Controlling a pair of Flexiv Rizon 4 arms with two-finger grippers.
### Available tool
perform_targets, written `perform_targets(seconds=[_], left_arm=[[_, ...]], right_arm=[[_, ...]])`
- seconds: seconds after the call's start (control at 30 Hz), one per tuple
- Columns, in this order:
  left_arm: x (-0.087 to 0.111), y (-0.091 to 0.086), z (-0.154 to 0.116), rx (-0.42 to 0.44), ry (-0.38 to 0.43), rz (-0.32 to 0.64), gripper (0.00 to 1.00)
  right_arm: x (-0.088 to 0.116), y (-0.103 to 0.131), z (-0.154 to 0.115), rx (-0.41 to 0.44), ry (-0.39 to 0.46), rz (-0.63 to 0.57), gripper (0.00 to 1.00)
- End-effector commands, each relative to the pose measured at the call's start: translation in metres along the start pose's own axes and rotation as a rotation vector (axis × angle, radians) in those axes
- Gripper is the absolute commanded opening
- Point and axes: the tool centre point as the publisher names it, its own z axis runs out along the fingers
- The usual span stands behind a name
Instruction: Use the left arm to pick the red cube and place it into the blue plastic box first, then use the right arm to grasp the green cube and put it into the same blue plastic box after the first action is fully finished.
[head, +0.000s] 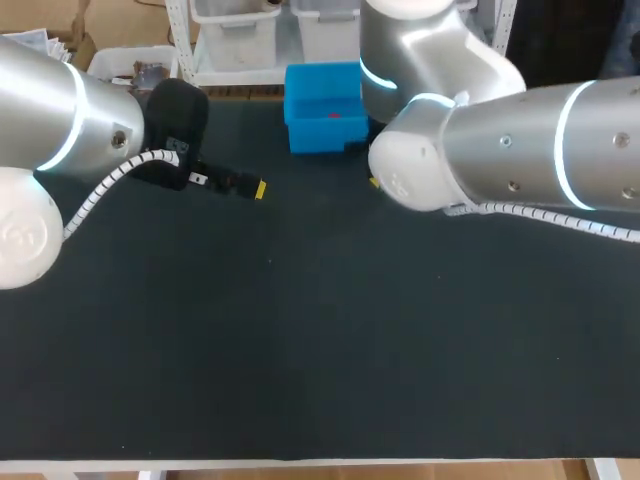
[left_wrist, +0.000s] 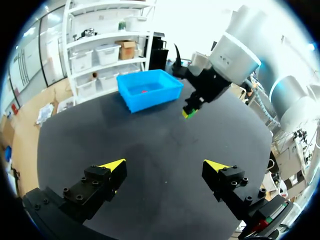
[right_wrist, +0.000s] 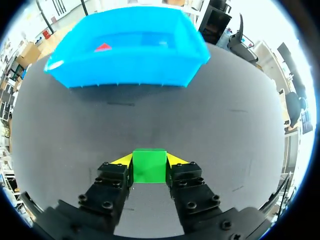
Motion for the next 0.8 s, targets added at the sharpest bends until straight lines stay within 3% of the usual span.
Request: perform_targets(seconds=[0.03,0.37,0.7,0.8], left_arm=[[0.000,0.003,0.001,0.012,-0.003,0.003,1.00],[0.000,0.003,0.001,0.012,-0.003,0.003,1.00],[0.000,0.003,0.001,0.012,-0.003,0.003,1.00],[0.000,0.003,0.001,0.012,-0.003,0.003,1.00]], right_arm=[[0.002,-0.010,-0.037,0.002,-0.023,-0.001,0.00],[-0.027,-0.021,-0.113,-0.025,-0.138,0.000,0.00],[-0.039,-0.022,-0.141,-0.071,-0.203,-0.003,0.00],[-0.043,-0.022,-0.148,-0.121,-0.268,-0.011,0.00]])
